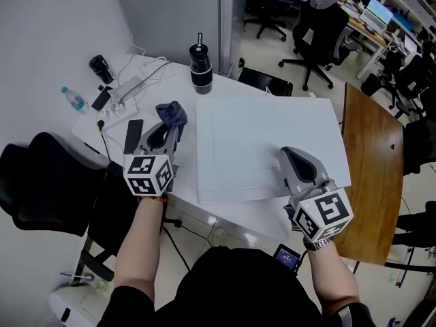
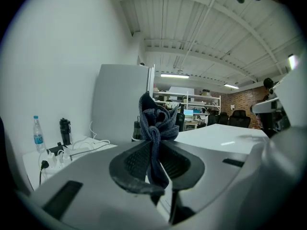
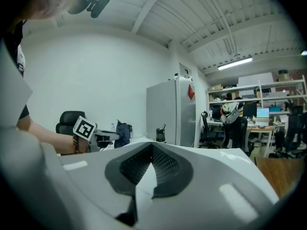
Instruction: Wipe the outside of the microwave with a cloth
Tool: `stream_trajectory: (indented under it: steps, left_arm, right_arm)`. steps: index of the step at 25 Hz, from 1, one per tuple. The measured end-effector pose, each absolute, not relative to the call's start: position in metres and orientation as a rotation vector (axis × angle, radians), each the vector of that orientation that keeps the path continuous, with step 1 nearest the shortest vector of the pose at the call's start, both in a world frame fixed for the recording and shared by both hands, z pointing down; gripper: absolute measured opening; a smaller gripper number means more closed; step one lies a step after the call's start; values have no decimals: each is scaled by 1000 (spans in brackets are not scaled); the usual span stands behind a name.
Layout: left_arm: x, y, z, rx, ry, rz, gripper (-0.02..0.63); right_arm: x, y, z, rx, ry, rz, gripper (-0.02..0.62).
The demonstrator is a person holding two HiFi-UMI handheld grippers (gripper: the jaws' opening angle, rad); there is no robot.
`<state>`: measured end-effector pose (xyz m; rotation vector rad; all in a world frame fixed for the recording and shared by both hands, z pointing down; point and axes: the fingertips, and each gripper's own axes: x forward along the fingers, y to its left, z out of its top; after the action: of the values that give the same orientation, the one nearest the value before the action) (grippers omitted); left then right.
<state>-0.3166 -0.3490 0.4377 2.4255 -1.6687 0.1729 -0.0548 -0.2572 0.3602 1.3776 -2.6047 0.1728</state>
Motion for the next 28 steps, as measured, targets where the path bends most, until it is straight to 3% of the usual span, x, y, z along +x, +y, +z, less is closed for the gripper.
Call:
stream_trajectory:
  steps: [12, 28]
  left_arm:
    - [-273, -238, 346, 2510, -1735, 120, 58]
    - [-108, -93, 327, 2645, -1532, 34, 58]
  right_arm:
    - [-17, -194, 349, 1308, -2677, 162, 0]
    - [43, -89, 338, 1253, -2745, 121, 0]
